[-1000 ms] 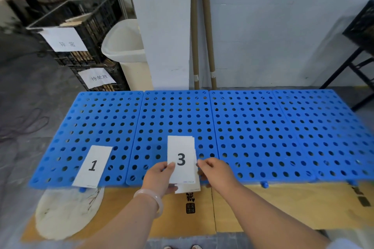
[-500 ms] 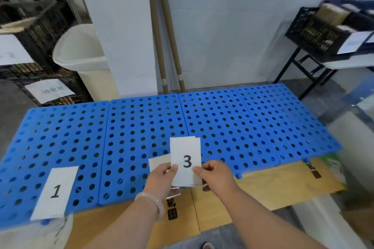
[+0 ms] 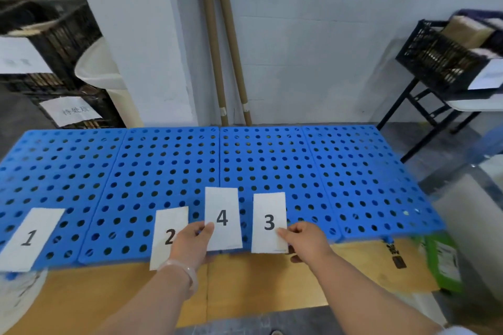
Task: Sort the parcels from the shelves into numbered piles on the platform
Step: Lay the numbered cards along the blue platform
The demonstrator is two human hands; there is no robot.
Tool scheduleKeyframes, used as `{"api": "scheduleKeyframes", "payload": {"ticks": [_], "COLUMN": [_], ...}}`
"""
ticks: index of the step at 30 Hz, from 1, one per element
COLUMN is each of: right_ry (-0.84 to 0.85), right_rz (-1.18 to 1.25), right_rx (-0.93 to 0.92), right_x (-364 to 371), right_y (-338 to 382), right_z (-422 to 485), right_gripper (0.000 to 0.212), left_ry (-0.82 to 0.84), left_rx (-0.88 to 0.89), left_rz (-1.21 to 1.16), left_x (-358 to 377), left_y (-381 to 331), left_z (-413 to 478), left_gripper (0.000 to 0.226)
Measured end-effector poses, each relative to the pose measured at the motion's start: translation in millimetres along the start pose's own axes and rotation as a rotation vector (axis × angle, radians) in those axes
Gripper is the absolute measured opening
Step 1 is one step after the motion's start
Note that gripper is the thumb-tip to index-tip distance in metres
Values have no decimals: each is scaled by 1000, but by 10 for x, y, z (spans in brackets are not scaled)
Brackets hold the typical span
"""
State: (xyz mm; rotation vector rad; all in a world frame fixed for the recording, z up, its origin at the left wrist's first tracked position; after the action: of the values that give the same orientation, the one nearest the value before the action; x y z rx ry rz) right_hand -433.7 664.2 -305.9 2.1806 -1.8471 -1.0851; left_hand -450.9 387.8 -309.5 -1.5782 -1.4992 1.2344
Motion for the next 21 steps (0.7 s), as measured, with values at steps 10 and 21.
{"api": "scheduleKeyframes", "payload": {"ticks": [10, 21], "right_ry": [-15, -45], "right_rz": [-386, -489], "right_rx": [-96, -209], "right_x": [-384, -665], "right_y": [-25, 5], "right_z": [524, 590], "right_gripper": [29, 30], "left_ry": [-92, -81], "left_rx": [-83, -77], "left_rz": [-44, -8], "left_x": [727, 1160], "left_y": [94, -129], "left_z": [-240, -252], "left_gripper": [24, 20]}}
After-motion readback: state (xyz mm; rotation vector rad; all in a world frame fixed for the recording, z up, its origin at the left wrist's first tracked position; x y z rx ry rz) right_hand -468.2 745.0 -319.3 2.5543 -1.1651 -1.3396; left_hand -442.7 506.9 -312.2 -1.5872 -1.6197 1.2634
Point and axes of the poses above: each hand's wrist, its own z-axis towards the middle knuckle, its own x-axis out of the palm, y = z × x, the point moved 9 cm from there along z, towards the middle knuckle, and after that the axes turned 14 degrees about x, right-handed, at the moved point
